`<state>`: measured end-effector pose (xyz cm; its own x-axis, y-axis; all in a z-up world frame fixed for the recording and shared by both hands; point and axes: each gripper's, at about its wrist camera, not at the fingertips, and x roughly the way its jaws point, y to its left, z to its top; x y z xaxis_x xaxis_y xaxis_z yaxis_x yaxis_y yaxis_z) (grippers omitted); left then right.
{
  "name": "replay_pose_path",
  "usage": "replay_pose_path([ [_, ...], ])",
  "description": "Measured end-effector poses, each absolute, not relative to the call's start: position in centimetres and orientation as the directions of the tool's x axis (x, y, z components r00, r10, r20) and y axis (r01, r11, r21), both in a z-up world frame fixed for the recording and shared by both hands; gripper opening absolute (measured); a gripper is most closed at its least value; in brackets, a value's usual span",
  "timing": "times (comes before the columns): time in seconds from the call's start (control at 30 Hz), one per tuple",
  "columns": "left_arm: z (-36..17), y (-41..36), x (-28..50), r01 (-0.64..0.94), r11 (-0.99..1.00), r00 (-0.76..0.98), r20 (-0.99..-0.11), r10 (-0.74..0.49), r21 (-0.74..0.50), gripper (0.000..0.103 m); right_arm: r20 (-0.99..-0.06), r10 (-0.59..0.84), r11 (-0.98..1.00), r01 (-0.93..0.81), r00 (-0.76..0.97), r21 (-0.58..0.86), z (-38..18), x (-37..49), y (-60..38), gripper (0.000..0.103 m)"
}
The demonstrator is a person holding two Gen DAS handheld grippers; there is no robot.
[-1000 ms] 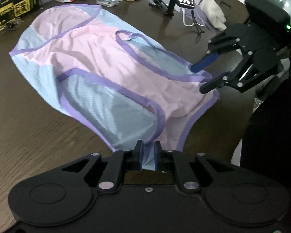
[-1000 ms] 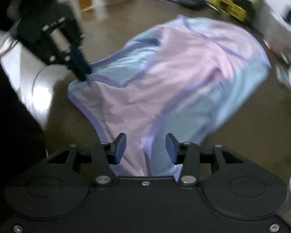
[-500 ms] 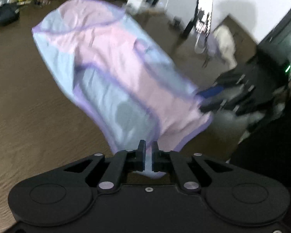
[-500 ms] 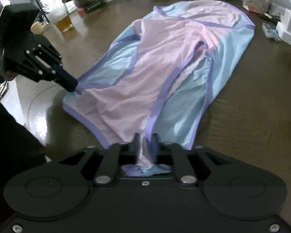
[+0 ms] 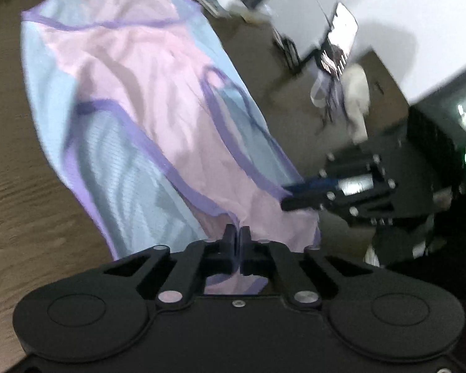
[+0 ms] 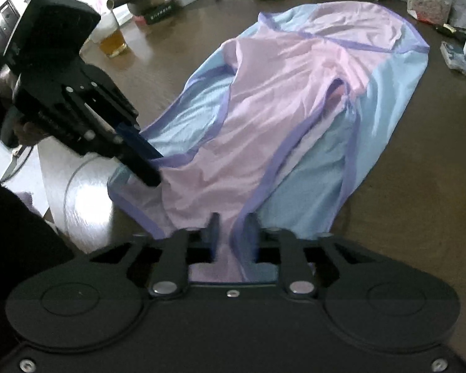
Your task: Fold clothes
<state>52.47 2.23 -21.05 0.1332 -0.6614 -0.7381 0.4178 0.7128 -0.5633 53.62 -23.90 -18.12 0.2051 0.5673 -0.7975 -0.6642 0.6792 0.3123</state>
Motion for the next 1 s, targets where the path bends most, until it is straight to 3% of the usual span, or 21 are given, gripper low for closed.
replay_pose_path([
  [0.23, -21.9, 4.1, 51.5, 0.312, 0.771, 0.168, -0.767, -0.620, -0.555, 0.003, -0.784, 0.586, 0.672, -0.664, 0.207, 0.328, -18.1, 53.8, -24.0, 0.009],
  [0.33, -21.2, 3.8, 51.9, 0.325, 0.758, 0.173, -0.753, -0.635, -0.565, 0.004, -0.777, 0.594, 0.669, -0.663, 0.208, 0.334, -18.0, 53.9, -24.0, 0.024],
  [0.4, -20.7, 3.7, 52.8, 0.332, 0.749, 0.178, -0.742, -0.646, -0.573, 0.006, -0.769, 0.598, 0.677, -0.654, 0.224, 0.337, -17.8, 54.4, -24.2, 0.026],
  [0.5, -20.3, 3.5, 54.8, 0.335, 0.756, 0.214, -0.736, -0.643, -0.563, 0.015, -0.751, 0.602, 0.704, -0.624, 0.272, 0.339, -17.0, 55.8, -24.8, 0.028],
  [0.57, -20.2, 2.9, 56.7, 0.328, 0.779, 0.251, -0.745, -0.617, -0.534, 0.031, -0.734, 0.600, 0.730, -0.594, 0.318, 0.339, -16.6, 57.8, -25.0, 0.028],
  [0.63, -20.4, 2.0, 58.9, 0.319, 0.796, 0.256, -0.761, -0.596, -0.515, 0.032, -0.720, 0.605, 0.738, -0.579, 0.339, 0.348, -16.4, 59.1, -25.0, 0.028],
  [0.83, -22.5, 2.4, 60.8, 0.198, 0.813, 0.252, -0.773, -0.583, -0.548, 0.031, -0.717, 0.609, 0.768, -0.478, 0.338, 0.426, -17.8, 64.3, -24.7, 0.028],
  [0.93, -22.9, 3.1, 60.6, 0.167, 0.804, 0.292, -0.750, -0.594, -0.571, 0.013, -0.717, 0.607, 0.775, -0.455, 0.343, 0.439, -18.4, 64.9, -24.6, 0.028],
  [1.0, -23.0, 3.5, 60.6, 0.150, 0.808, 0.313, -0.748, -0.585, -0.570, 0.009, -0.713, 0.610, 0.774, -0.450, 0.345, 0.445, -18.9, 65.2, -24.3, 0.028],
])
